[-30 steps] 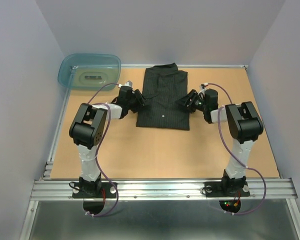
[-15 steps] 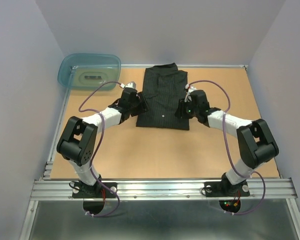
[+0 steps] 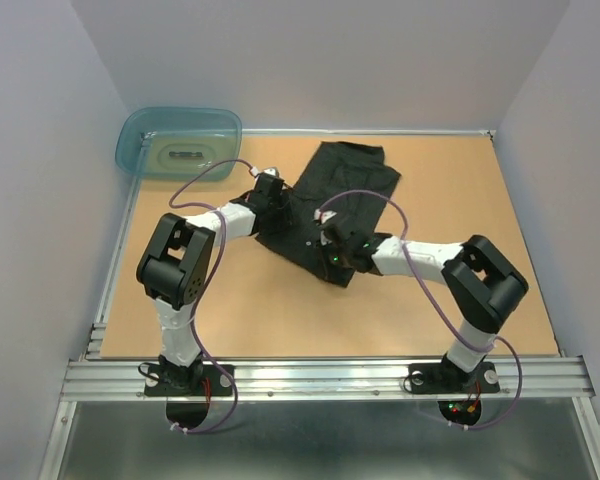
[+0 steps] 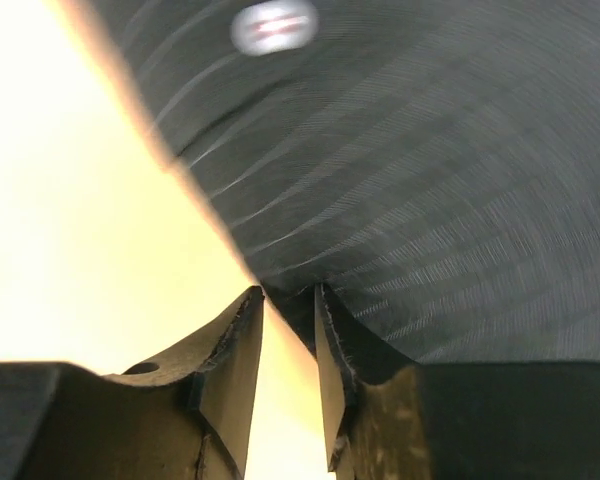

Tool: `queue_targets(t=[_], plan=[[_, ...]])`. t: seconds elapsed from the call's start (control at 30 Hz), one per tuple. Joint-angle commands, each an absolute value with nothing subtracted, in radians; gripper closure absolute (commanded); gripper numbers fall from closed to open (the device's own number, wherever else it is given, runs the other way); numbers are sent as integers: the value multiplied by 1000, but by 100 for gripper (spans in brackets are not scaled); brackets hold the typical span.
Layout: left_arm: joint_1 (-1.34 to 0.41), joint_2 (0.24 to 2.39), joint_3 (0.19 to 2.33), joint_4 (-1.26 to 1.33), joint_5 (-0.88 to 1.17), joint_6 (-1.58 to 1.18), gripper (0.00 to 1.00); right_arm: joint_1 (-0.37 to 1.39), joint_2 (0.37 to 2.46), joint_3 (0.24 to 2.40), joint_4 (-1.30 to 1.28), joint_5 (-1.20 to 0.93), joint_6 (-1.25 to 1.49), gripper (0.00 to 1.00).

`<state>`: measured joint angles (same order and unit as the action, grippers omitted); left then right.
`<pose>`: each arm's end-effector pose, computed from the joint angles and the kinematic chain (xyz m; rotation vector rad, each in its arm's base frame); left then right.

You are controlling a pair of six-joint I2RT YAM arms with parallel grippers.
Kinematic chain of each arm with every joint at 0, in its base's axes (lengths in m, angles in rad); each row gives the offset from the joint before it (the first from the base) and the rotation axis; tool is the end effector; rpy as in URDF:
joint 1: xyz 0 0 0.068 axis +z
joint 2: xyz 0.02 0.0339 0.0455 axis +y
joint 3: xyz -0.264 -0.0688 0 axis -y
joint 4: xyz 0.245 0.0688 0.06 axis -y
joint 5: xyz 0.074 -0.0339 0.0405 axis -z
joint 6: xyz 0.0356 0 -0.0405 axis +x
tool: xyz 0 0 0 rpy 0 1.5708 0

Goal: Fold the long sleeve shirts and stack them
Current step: Fold the shirt

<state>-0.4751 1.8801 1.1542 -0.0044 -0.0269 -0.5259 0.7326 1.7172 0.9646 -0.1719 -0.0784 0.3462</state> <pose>0.3606 -0.1844 0.1741 -0.0738 2.3480 -0.4760 0.2541 0.2323 0.1636 -0.5277 2.5212 0.5297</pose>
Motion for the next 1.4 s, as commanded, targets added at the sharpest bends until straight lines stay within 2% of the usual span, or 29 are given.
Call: queue_targets(t=[0.0,0.17,0.27,0.47,0.6,0.63,0.67,0.77,0.93,1.1,1.37], plan=[[-411,1908,1215,-95,-117,-445,36,932,1784,1069,-249,-203,508,64],[-292,1800,1252,-78,-109,-410,36,945,1726,1184,-238,-97,540,57],[-270,1691,1236,-78,-118,-397,35,888,1642,1190,-253,-5,489,52],[-291,1479,1106,-83,-15,-419,32,640,1471,1102,-314,127,336,46],[-418,1398,990,-84,-5,-449,31,378,1424,1020,-319,245,275,41],[-440,1387,973,-81,-6,-472,31,330,1427,1019,-319,258,272,36],[-458,1387,957,-75,-6,-483,30,239,1451,1022,-319,227,273,36],[-508,1413,907,-45,40,-515,30,140,1505,1052,-308,145,278,36],[-522,1538,914,-37,35,-514,31,132,1555,1091,-299,89,278,41],[-522,1663,962,-43,-26,-499,31,161,1525,1002,-285,-38,324,44],[-509,1805,1149,-89,-143,-379,31,452,1453,920,-262,-21,417,44]])
